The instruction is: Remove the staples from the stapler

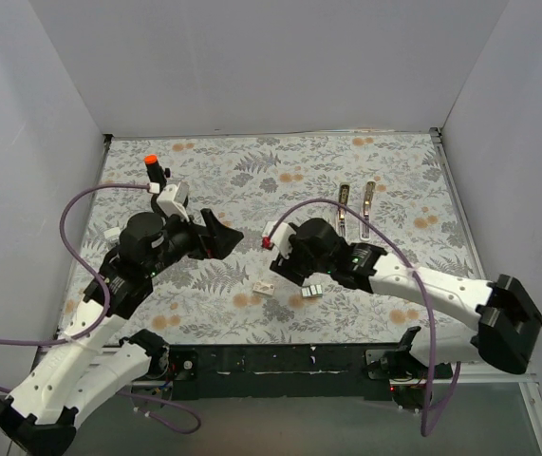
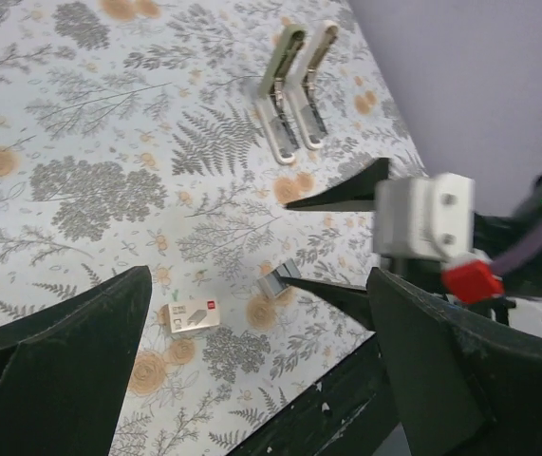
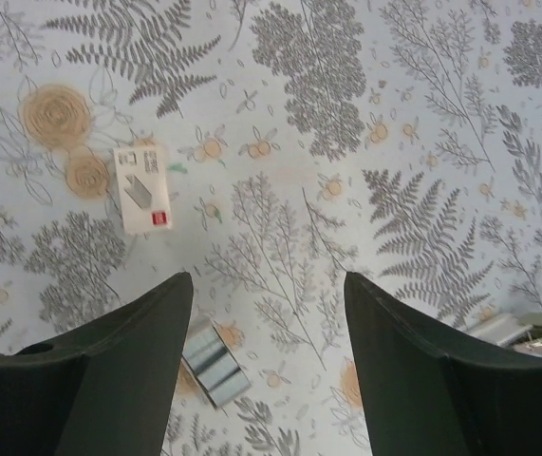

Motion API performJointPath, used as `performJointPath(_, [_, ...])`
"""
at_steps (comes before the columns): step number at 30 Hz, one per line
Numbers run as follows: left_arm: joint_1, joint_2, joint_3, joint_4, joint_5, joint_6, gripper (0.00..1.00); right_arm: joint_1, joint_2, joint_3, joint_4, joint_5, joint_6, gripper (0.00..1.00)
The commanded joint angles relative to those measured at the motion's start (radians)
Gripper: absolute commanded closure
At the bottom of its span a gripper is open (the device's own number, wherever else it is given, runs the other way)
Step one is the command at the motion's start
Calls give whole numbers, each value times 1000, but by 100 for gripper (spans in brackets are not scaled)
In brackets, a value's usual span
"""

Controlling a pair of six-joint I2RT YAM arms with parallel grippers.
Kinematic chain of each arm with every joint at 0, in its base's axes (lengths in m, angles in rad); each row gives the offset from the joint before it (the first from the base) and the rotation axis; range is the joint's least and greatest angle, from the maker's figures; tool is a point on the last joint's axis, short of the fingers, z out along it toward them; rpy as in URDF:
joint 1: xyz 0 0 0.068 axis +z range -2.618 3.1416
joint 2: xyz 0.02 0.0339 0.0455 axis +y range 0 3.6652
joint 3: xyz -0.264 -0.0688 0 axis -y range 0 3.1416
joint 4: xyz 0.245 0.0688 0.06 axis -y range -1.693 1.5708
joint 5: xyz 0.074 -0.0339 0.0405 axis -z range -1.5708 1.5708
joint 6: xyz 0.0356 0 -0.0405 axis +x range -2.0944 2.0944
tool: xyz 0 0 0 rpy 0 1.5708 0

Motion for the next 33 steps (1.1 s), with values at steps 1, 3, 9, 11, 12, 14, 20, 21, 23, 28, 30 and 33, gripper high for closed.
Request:
performJointPath(1, [12, 98, 40, -120, -132, -50, 2, -98, -153, -126, -51, -229, -231, 27])
performJointPath(3, [12, 131, 39, -135, -149, -87, 2, -138, -213, -170, -45, -287, -332, 26])
performJointPath(9, [12, 240, -4, -126, -62, -160, 2, -289, -264, -284, -8, -499, -437, 26])
performJointPath(11, [12, 257, -32, -97, -34, -168, 2, -298, -254, -315, -5, -515, -458, 26])
performJointPath(12, [12, 261, -38, -91, -16, -173, 2, -303, -242, -319, -8, -522, -474, 27])
performJointPath(14, [12, 286, -44, -74, 7, -171, 2, -318, -230, -329, -23, -579, -501, 27])
performJointPath(20, [12, 347, -62, -51, 63, -145, 2, -335, -176, -312, -89, -636, -561, 27])
performJointPath(21, [12, 359, -66, -50, 64, -137, 2, -335, -158, -301, -101, -639, -567, 27])
performJointPath(23, [12, 369, -72, -40, 59, -124, 2, -336, -141, -293, -104, -631, -575, 27])
performJointPath(28, [12, 399, -89, -24, 64, -96, 2, -340, -83, -267, -103, -576, -578, 28])
performJointPath(30, [12, 408, -95, -13, 69, -84, 2, -340, -67, -263, -103, -568, -577, 28])
performJointPath(33, [12, 416, -113, 4, 79, -71, 2, -343, -63, -270, -75, -562, -570, 29])
